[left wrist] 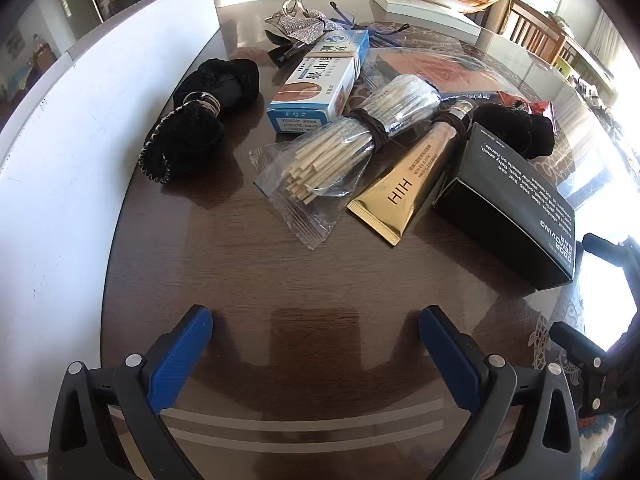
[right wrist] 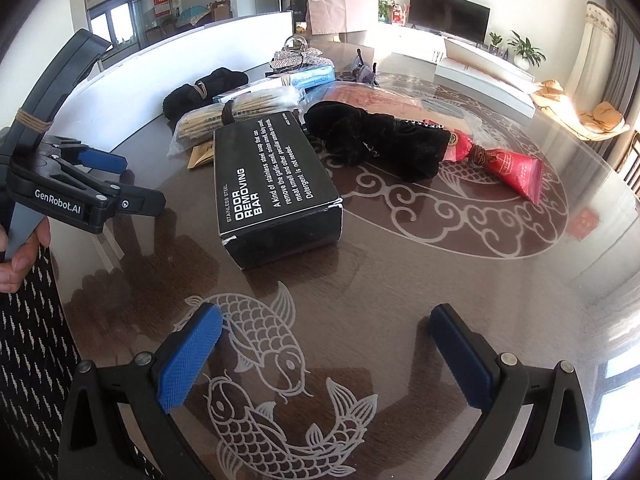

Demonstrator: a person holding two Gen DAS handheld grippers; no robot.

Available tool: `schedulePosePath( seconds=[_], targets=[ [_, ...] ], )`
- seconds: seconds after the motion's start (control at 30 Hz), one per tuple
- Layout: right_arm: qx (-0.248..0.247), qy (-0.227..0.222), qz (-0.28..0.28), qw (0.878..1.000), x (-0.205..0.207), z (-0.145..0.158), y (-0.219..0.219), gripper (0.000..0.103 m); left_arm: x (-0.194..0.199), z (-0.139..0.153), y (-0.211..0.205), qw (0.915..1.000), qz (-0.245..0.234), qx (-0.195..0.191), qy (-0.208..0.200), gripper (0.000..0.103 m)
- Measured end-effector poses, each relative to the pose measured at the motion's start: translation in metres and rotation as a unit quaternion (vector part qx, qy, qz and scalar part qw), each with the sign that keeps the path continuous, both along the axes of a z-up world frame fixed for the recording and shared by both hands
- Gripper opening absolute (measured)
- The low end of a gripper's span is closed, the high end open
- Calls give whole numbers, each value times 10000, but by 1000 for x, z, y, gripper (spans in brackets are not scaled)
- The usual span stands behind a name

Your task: Organize objects

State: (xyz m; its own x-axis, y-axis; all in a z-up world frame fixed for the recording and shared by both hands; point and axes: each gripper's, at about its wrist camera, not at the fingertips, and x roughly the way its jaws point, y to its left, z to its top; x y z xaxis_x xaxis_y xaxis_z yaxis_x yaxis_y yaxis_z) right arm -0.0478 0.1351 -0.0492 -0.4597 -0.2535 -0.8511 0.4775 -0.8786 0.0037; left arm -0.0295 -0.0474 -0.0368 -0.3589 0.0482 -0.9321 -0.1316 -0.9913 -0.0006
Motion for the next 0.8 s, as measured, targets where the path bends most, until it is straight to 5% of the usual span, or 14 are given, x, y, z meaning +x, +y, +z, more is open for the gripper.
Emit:
schedulePosePath(
  seconds=[0.23,0.43,0.47,0.5,0.57,0.8],
  targets=[
    [-761,-25,235,9968,-39,56,-9,103,1,1,-25,9994,332,15,31,103],
    [31,-715,917,9932,-77,18,-74,103,5,1,-27,9995,324,18,32,103],
    [137,-713,948,9928,-78,11,-79,98,5,2,-27,9995,321,15,33,103],
    [166,-697,933,9931,-77,8,-80,78,5,2,-27,9995,317,14,31,103],
    [29,-562,763,9955,-74,11,-71,61,7,1,-26,9995,313,14,36,103],
    [11,-301,-435,9986,-37,14,22,60,-2,-1,-20,9994,332,0,35,103]
  ],
)
